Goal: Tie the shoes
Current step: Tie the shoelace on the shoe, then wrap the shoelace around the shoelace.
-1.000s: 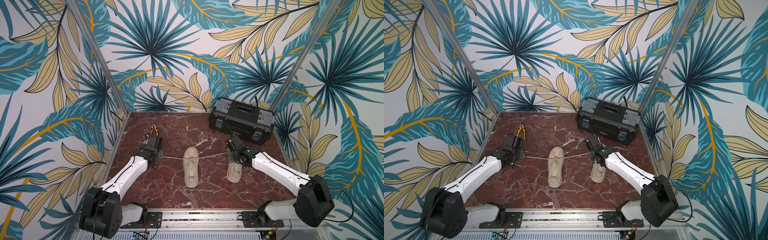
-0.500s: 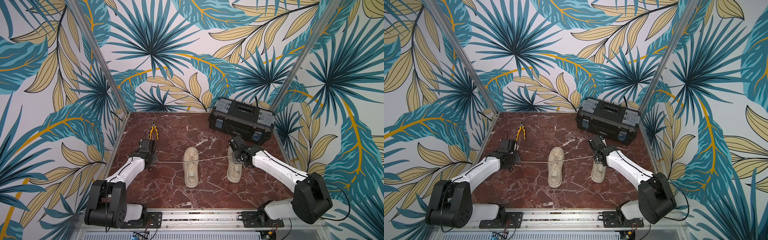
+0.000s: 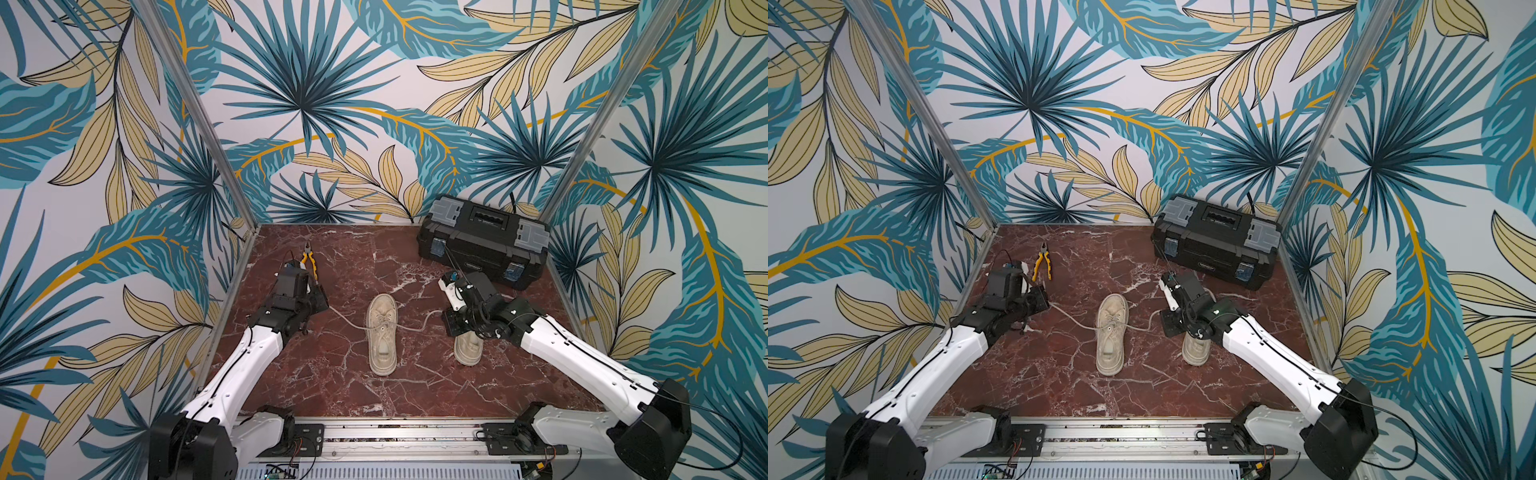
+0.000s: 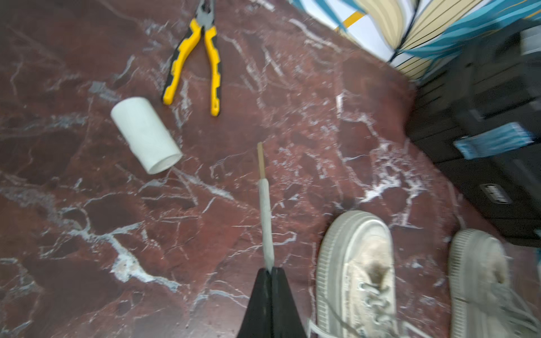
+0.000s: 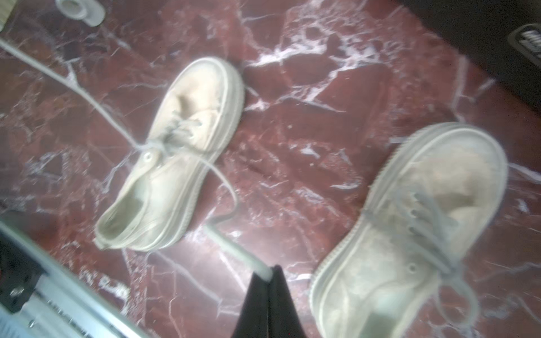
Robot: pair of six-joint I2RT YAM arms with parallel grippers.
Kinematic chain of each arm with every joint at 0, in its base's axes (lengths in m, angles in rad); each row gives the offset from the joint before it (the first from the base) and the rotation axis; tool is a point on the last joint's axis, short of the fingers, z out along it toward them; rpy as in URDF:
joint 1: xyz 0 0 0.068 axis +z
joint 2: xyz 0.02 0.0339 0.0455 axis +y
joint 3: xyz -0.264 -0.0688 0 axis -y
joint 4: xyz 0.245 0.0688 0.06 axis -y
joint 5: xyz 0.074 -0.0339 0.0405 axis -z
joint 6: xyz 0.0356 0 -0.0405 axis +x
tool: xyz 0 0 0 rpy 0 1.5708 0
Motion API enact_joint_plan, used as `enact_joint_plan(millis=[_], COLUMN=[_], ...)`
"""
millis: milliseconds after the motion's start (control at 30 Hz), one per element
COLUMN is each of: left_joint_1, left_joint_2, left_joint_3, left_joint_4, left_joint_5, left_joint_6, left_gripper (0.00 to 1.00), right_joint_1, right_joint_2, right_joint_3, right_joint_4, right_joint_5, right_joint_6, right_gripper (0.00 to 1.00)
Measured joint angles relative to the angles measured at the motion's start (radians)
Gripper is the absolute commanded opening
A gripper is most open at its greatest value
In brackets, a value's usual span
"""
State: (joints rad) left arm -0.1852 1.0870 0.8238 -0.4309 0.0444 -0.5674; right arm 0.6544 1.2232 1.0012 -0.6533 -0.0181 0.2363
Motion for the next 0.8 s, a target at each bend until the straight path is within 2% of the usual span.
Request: enact_joint_plan(millis=[67, 100, 200, 267, 400, 500, 667, 800], left_joint_1=[-0.006, -0.008, -0.011, -0.015, -0.02, -0.021, -0.021, -0.022], left_joint_2=[-0.033, -0.046, -0.069, -0.075, -0.076, -0.085, -0.107, -0.107], left_joint_3=[0.017, 0.023, 0.031, 0.032, 0.032, 0.032, 0.032, 0.032], left_joint_4=[0.001, 0.001, 0.005, 0.008, 0.015, 0.024, 0.04, 0.051], left_joint_5=[0.029, 0.045, 0.088, 0.114, 0.155, 0.167, 0.17, 0.169], left_joint_6=[-0.011, -0.02, -0.043, -0.056, -0.082, -0.1, -0.122, -0.137], left_gripper=[0.0, 0.0, 0.0, 0.0, 0.0, 0.0, 0.0, 0.0], right_joint_1=[0.04, 0.055, 0.075, 0.075, 0.075, 0.075, 0.089, 0.109], right_joint_2=[0.0, 0.0, -0.002, -0.013, -0.015, 0.041, 0.241, 0.408], right_joint_3=[-0.032, -0.054, -0.091, -0.088, -0.028, 0.034, 0.128, 0.211], right_joint_4=[0.012, 0.015, 0.006, 0.008, 0.039, 0.122, 0.289, 0.351], right_joint_5=[-0.023, -0.03, -0.035, -0.032, -0.059, -0.113, -0.23, -0.289], right_joint_6=[0.014, 0.019, 0.007, -0.016, -0.077, -0.119, -0.155, -0.179], right_gripper=[0.16, 0.25, 0.43, 0.49, 0.51, 0.51, 0.51, 0.51])
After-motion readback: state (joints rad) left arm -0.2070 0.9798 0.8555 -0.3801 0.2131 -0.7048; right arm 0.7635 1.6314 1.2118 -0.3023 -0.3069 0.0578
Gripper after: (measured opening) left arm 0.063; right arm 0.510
